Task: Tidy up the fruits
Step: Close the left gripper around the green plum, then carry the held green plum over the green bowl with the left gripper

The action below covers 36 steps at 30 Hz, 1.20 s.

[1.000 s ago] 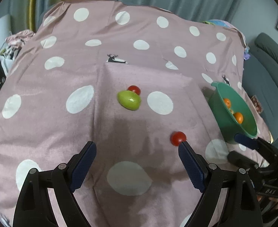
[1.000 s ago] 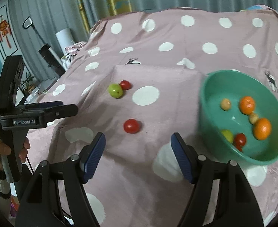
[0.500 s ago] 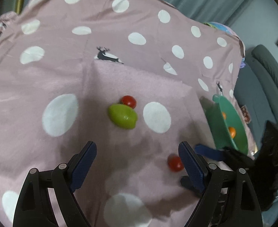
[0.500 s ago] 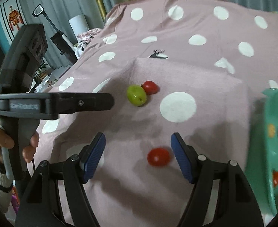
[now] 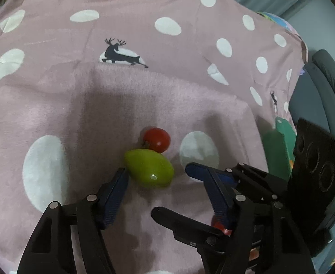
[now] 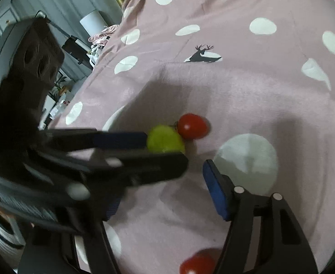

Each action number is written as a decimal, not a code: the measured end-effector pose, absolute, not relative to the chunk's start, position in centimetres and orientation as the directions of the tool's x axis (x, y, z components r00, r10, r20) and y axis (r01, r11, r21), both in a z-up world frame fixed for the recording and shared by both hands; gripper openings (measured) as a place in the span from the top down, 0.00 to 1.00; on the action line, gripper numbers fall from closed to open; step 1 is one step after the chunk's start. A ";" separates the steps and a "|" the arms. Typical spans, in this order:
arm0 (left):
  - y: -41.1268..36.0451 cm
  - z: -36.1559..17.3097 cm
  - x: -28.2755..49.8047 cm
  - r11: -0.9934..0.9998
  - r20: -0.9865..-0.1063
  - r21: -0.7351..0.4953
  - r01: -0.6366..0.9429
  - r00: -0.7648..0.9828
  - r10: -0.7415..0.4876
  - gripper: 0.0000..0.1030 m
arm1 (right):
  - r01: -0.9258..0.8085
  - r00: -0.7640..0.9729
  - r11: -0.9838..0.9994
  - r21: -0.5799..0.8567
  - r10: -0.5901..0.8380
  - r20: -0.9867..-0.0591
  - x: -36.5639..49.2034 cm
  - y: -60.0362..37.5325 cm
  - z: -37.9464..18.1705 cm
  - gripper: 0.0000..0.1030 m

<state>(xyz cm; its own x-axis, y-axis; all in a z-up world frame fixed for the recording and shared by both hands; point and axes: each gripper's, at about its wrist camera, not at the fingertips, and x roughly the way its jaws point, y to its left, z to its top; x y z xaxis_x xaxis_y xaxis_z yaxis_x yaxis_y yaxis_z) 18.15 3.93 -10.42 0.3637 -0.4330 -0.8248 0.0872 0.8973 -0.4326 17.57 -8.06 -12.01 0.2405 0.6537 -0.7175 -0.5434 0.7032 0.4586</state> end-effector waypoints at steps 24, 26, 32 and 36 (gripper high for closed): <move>3.6 -8.8 15.7 0.888 -0.801 -0.440 0.132 0.391 -0.454 0.58 | -0.683 0.289 0.686 0.252 0.570 -0.769 15.7 -6.4 -9.9 0.63; 2.9 -8.0 14.6 0.891 -0.796 -0.427 0.155 0.402 -0.452 0.58 | -0.687 0.306 0.687 0.236 0.568 -0.764 14.7 -7.1 -9.4 0.63; -0.1 -6.2 10.9 0.898 -0.785 -0.380 0.223 0.436 -0.440 0.58 | -0.680 0.373 0.704 0.204 0.572 -0.731 10.5 -10.1 -8.0 0.63; -1.9 -5.7 8.6 0.901 -0.781 -0.351 0.257 0.450 -0.433 0.58 | -0.664 0.407 0.721 0.199 0.572 -0.713 7.8 -12.0 -7.8 0.63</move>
